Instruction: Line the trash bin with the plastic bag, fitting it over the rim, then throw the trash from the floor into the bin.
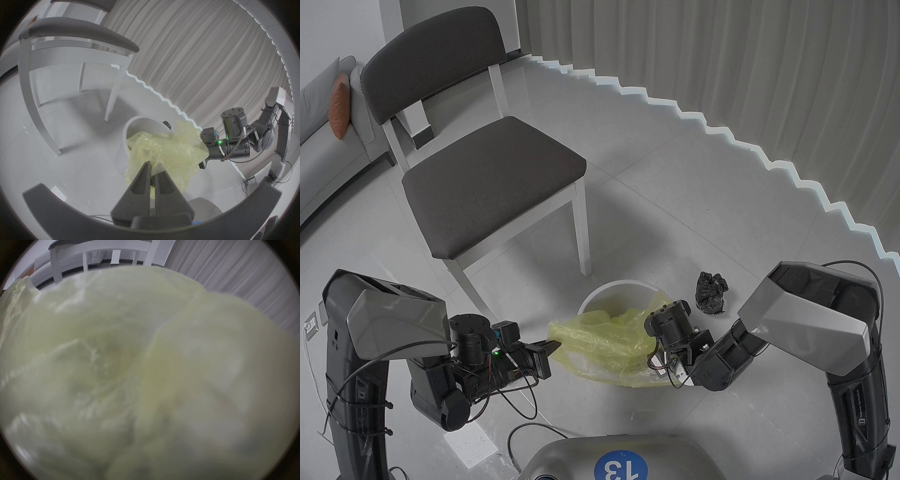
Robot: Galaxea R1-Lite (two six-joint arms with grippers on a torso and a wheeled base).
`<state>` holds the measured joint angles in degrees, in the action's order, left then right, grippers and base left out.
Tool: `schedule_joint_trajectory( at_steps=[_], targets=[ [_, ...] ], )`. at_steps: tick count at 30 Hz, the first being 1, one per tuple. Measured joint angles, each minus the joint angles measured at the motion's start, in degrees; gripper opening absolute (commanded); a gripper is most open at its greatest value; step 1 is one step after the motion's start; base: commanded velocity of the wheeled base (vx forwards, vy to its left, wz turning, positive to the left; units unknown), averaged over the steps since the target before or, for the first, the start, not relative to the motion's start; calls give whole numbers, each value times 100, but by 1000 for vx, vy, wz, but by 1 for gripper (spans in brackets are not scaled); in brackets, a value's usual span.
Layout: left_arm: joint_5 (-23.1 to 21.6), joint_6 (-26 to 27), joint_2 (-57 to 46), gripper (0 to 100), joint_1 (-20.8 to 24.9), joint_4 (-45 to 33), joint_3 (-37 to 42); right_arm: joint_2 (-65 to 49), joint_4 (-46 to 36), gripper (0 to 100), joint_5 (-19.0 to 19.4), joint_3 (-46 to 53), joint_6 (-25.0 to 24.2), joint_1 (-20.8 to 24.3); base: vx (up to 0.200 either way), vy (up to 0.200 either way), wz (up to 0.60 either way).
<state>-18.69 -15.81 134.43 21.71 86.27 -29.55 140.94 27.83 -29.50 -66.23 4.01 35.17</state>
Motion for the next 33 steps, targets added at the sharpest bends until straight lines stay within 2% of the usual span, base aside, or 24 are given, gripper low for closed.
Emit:
schedule_joint_trajectory(
  at_steps=[9, 15, 27, 33],
  targets=[
    [-5, -2, 141, 0, -134, -46, -352, 168, 20, 0, -20, -333, 9, -77, 0, 0, 0],
    [5, -4, 218, 0, -206, -372, -611, 167, 82, 0, -30, -512, 15, -135, 0, 0, 0],
    [115, -6, 290, 0, -232, -200, -422, 146, 206, 0, -28, -444, 77, 82, 0, 0, 0],
    [137, -9, 336, 0, -173, -200, -412, 176, 194, 0, -38, -400, 121, -37, 0, 0, 0]
  ],
)
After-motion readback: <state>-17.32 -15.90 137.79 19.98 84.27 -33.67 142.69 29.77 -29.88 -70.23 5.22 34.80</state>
